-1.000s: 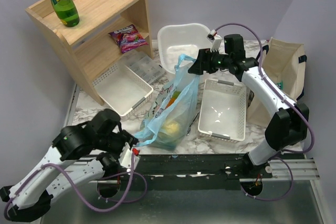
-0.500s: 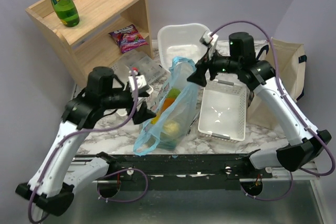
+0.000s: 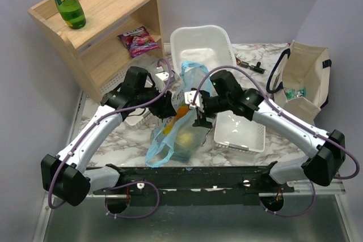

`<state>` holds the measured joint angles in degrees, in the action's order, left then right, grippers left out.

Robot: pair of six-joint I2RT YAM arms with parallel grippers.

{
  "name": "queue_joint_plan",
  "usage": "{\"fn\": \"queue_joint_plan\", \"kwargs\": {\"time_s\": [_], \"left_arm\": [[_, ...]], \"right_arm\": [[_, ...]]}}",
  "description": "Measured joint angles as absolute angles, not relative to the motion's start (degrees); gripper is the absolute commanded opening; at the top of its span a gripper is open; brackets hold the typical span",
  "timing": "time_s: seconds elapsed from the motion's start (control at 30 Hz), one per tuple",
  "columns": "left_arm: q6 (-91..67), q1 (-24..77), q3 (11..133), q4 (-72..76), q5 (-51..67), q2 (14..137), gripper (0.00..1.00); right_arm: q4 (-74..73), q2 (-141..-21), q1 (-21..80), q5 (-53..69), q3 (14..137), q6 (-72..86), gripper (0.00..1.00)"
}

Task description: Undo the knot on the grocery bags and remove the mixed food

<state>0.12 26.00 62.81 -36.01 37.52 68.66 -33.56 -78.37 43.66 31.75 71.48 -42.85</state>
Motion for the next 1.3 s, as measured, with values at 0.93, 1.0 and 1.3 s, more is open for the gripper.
{"fn": "queue_joint_plan", "kwargs": {"time_s": [0.93,1.0,1.3], "left_arm": [[5.72,12.05,74.89,-36.75,26.83,73.47,0.64],[8.01,12.01,75.92,-39.03,29.21,73.03,0.74],[18.70,12.21,74.94,-45.76,44.29,53.80,0.77]], "right_arm": [[-50.13,-62.61,46.17,33.34,61.01,-48.66,0.67],[-50.02,-64.20,46.17,33.23,64.49,-45.12,0.76],[-36.29,-68.82,46.17,22.79,81.78,-21.69,0.97]]}}
